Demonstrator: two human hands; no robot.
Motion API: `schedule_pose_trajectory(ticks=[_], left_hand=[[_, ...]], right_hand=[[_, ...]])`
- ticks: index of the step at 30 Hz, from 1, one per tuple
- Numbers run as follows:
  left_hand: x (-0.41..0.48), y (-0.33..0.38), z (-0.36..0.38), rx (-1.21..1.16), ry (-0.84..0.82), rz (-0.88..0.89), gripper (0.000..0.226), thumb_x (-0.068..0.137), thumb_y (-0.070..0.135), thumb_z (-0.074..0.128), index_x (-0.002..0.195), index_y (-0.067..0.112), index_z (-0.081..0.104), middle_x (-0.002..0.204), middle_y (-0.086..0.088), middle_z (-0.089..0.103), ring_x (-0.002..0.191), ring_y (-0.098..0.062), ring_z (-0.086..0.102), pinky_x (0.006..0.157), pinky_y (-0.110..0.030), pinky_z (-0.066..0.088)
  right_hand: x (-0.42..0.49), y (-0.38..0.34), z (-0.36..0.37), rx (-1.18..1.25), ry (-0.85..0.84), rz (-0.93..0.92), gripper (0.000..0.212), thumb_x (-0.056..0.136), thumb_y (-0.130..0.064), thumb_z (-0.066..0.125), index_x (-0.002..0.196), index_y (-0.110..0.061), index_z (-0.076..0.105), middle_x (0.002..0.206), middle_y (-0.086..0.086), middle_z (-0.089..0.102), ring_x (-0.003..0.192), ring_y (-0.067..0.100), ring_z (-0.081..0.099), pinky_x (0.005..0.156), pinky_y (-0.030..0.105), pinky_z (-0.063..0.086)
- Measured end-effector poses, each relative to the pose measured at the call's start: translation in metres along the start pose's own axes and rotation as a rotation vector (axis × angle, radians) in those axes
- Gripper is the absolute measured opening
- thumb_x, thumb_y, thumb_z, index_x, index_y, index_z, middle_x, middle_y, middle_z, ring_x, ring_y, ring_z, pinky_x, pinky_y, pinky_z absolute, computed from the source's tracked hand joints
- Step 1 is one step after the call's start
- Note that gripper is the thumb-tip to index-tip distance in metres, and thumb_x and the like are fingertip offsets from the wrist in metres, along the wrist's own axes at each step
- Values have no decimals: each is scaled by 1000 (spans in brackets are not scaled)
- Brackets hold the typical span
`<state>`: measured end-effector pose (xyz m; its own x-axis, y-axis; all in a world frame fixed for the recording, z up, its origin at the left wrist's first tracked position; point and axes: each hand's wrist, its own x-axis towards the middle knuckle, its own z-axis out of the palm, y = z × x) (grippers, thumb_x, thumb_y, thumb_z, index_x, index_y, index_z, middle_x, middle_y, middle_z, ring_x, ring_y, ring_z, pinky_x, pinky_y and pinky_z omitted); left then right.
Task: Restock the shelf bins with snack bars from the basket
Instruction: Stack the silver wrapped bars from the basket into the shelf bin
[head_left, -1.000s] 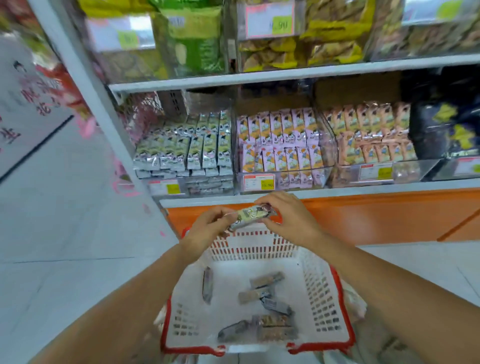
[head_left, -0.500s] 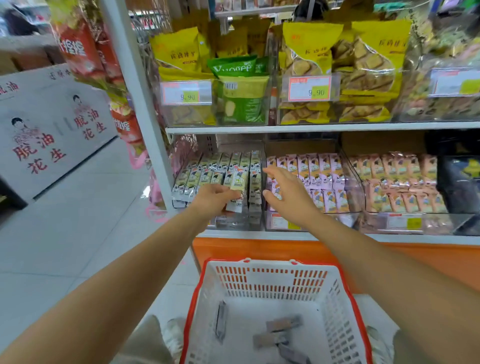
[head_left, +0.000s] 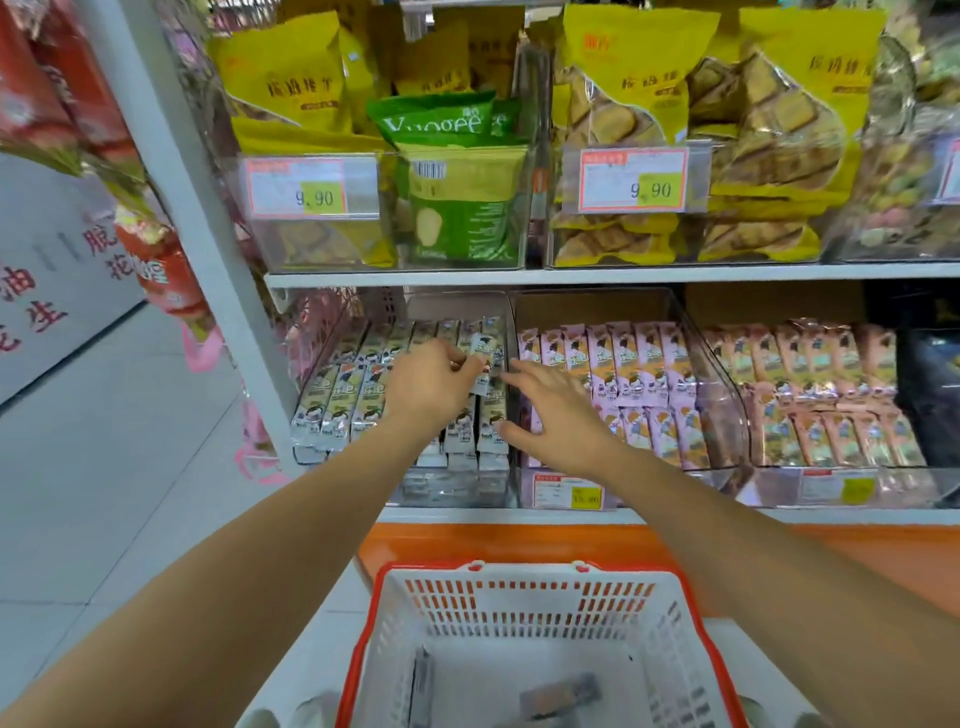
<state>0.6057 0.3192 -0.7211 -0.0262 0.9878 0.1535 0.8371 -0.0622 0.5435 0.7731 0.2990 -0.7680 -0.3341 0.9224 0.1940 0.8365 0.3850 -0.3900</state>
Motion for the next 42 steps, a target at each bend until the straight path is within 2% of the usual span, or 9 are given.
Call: schedule_pose_trajectory(ticks=[3, 6, 8, 12, 20, 29, 32, 37, 42], left_hand=[[0, -8, 5, 58, 26, 109, 43, 95, 44, 47, 69, 15, 64, 58, -2, 58, 60, -21, 54, 91, -49, 48], [-5, -16, 2, 64, -61, 153, 64, 74, 57, 45, 126, 23, 59, 112, -4, 64, 107, -26, 55, 94, -44, 47], [-8, -21, 1, 83, -117, 223, 73, 71, 55, 51, 140, 32, 45, 117, -5, 59, 113, -26, 50, 93, -41, 45], [-5, -23, 2, 185, -88, 308, 64, 84, 47, 65, 143, 34, 44, 112, -5, 62, 112, -27, 52, 90, -36, 44], [27, -11, 21, 183, -28, 249, 52, 92, 40, 60, 141, 29, 47, 130, -9, 60, 125, -34, 45, 105, -41, 35], [31, -13, 31, 93, -13, 250, 44, 98, 31, 52, 141, 23, 47, 135, -11, 51, 127, -33, 40, 105, -41, 32], [6, -14, 27, 2, 135, 301, 37, 97, 20, 52, 133, 17, 55, 128, -11, 51, 122, -29, 41, 101, -35, 31], [-55, -7, 34, 9, 372, 497, 26, 82, 4, 53, 106, 13, 61, 104, -9, 50, 97, -24, 43, 80, -32, 33], [-125, 0, 78, -44, 242, 668, 22, 78, 3, 51, 99, 9, 57, 97, -8, 48, 91, -24, 43, 77, -33, 34]], right_hand=[[-1, 3, 5, 15, 6, -11, 66, 96, -48, 50, 152, -22, 28, 161, -2, 18, 147, 17, 13, 118, 35, 5], [-2, 2, 6, 45, 13, -9, 68, 96, -48, 50, 153, -21, 26, 161, -2, 18, 147, 16, 14, 118, 37, 7], [-4, 1, 5, 65, 4, -9, 70, 95, -49, 50, 153, -21, 23, 161, -3, 16, 147, 15, 13, 118, 37, 8], [-7, 1, 2, 119, -26, -6, 72, 95, -48, 52, 154, -22, 19, 162, -4, 12, 148, 14, 12, 119, 37, 11], [-8, 7, 10, 161, -20, -20, 73, 95, -51, 50, 155, -22, 19, 163, -6, 9, 148, 12, 11, 120, 44, 16], [-9, 14, 16, 225, -11, -41, 71, 96, -52, 48, 154, -23, 19, 163, -8, 2, 149, 13, 11, 118, 45, 18], [-20, 16, 10, 265, 73, -46, 60, 98, -48, 47, 151, -25, 30, 162, -8, 11, 139, 17, 34, 115, 41, 25], [-61, 26, 4, 266, 355, -135, 35, 95, -26, 45, 120, -10, 63, 119, 3, 60, 111, 14, 55, 91, 33, 47], [-130, 52, 8, 182, 343, -65, 24, 93, -19, 46, 92, -10, 69, 86, 1, 66, 77, 16, 60, 69, 34, 50]])
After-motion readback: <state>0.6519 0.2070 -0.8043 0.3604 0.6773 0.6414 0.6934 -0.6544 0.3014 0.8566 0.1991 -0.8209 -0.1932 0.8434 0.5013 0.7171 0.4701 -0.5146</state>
